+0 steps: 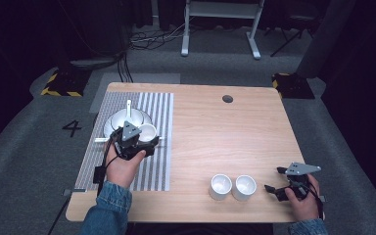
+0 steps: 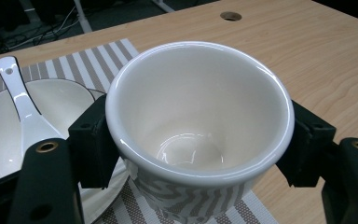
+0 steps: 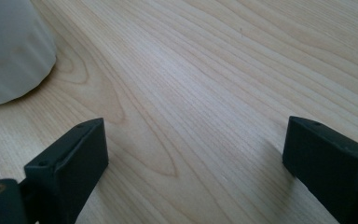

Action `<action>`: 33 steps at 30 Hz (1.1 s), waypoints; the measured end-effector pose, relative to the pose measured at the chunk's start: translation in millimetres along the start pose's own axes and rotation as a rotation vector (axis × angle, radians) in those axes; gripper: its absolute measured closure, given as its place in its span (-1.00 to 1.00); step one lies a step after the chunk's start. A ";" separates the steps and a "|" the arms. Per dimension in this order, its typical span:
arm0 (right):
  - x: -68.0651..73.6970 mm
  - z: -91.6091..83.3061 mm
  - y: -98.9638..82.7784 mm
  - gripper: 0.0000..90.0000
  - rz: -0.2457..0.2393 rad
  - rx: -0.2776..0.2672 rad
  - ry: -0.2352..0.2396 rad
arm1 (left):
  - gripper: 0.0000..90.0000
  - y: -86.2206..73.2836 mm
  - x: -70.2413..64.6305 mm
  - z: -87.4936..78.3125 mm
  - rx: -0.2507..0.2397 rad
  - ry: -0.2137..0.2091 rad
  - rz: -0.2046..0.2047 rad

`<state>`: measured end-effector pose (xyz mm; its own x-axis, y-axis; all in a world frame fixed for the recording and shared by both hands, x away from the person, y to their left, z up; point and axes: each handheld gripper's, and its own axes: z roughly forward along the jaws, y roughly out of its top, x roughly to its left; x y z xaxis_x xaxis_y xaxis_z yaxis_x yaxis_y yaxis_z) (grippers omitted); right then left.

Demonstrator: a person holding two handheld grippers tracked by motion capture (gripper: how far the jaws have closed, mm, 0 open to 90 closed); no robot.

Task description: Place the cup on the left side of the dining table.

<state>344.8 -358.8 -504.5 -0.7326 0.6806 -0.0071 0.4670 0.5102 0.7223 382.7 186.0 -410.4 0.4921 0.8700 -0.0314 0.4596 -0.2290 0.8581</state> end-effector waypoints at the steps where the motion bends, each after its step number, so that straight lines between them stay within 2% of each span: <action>1: 0.0 0.0 0.0 -0.85 0.000 0.000 0.000 | -0.41 -0.4 3.0 3.1 -0.001 0.006 -0.004; 4: 0.0 0.0 0.0 -0.85 0.000 0.000 0.000 | -0.41 -2.8 9.7 10.7 0.018 0.031 -0.005; 9: -0.2 0.0 0.1 -0.85 -0.001 0.000 0.002 | -0.41 -12.0 13.1 21.5 0.031 0.013 -0.029; 17: -0.2 0.0 0.1 -0.85 -0.001 0.000 0.002 | -0.41 -28.8 13.3 38.7 0.092 0.004 -0.041; 19: -0.2 0.0 0.1 -0.85 -0.001 0.000 0.002 | -0.41 -31.7 12.9 41.5 0.109 0.004 -0.044; 20: -0.2 0.0 0.1 -0.85 -0.001 0.000 0.002 | -0.41 -32.1 13.0 41.8 0.130 0.008 -0.032; 25: -0.2 0.0 0.1 -0.85 -0.001 0.000 0.002 | -0.41 -34.2 10.7 45.6 0.157 0.011 -0.022; 33: -0.2 0.0 0.1 -0.85 -0.001 0.000 0.002 | -0.41 -36.8 8.7 51.3 0.202 0.016 -0.036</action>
<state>345.0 -358.8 -504.5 -0.7341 0.6791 -0.0070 0.4661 0.5113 0.7220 407.9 179.6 -468.5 0.4618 0.8856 -0.0504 0.6162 -0.2794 0.7364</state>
